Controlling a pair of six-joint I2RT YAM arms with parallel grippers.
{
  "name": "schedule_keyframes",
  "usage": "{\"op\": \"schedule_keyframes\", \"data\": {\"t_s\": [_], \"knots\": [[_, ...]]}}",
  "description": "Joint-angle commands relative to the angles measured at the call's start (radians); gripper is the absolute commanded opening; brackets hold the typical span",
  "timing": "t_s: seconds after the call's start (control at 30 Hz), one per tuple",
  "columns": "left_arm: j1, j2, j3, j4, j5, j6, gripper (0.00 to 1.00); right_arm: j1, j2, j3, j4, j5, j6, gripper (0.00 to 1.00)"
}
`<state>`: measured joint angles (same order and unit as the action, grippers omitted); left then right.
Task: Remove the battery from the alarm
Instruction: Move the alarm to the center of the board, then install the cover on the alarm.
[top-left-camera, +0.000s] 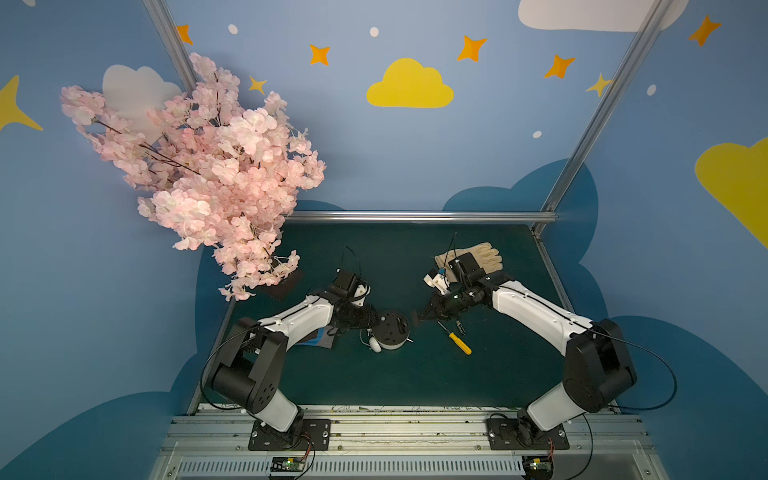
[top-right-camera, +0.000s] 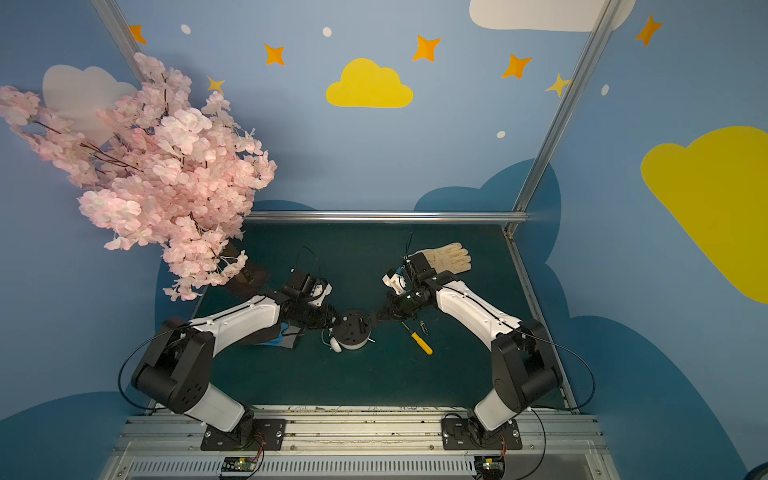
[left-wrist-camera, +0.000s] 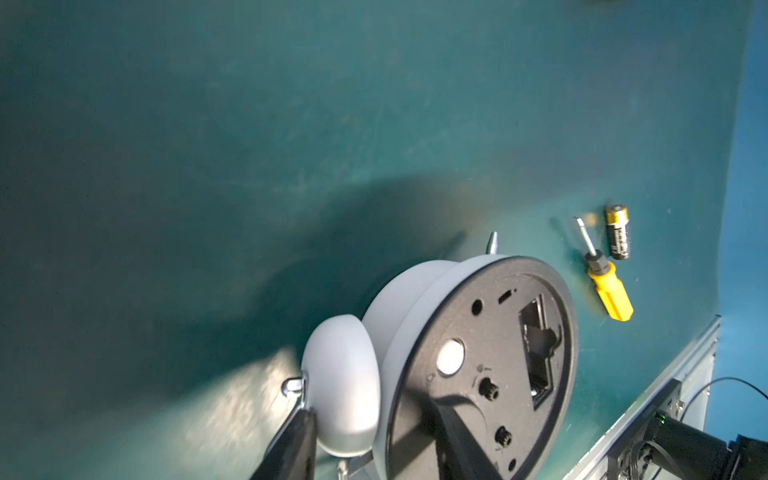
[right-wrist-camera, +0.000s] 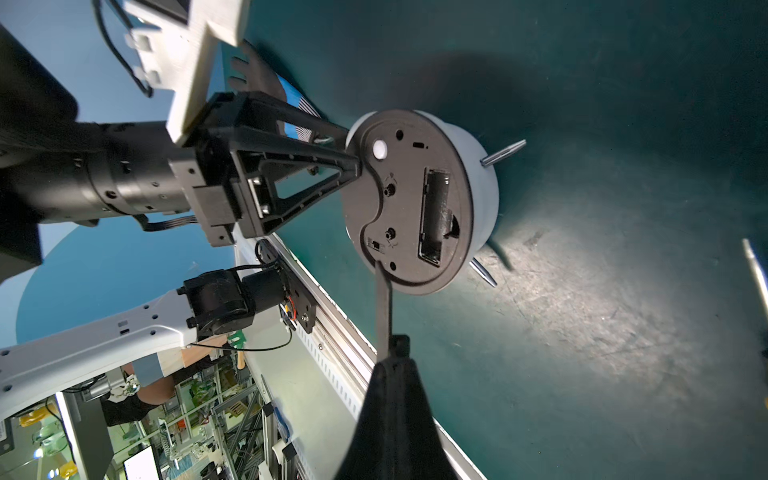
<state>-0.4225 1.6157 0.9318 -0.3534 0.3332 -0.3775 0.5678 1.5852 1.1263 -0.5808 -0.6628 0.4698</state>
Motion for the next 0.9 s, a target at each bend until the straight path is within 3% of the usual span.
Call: {"op": "schedule_keyframes", "data": {"t_s": [0.0, 0.47, 0.67, 0.87], "knots": [[-0.016, 0.059, 0.029, 0.005, 0.044, 0.064, 0.48, 0.021, 0.012, -0.028, 0.062, 0.035, 0.066, 0.00], [-0.018, 0.099, 0.079, -0.021, 0.073, 0.113, 0.60, 0.045, 0.011, -0.148, 0.271, 0.150, 0.257, 0.00], [-0.019, 0.066, 0.078, -0.034, 0.080, 0.121, 0.69, 0.050, 0.048, -0.134, 0.293, 0.131, 0.246, 0.00], [-0.015, 0.034, 0.076, -0.048, 0.083, 0.107, 0.69, 0.061, 0.049, -0.137, 0.319, 0.152, 0.255, 0.00]]}}
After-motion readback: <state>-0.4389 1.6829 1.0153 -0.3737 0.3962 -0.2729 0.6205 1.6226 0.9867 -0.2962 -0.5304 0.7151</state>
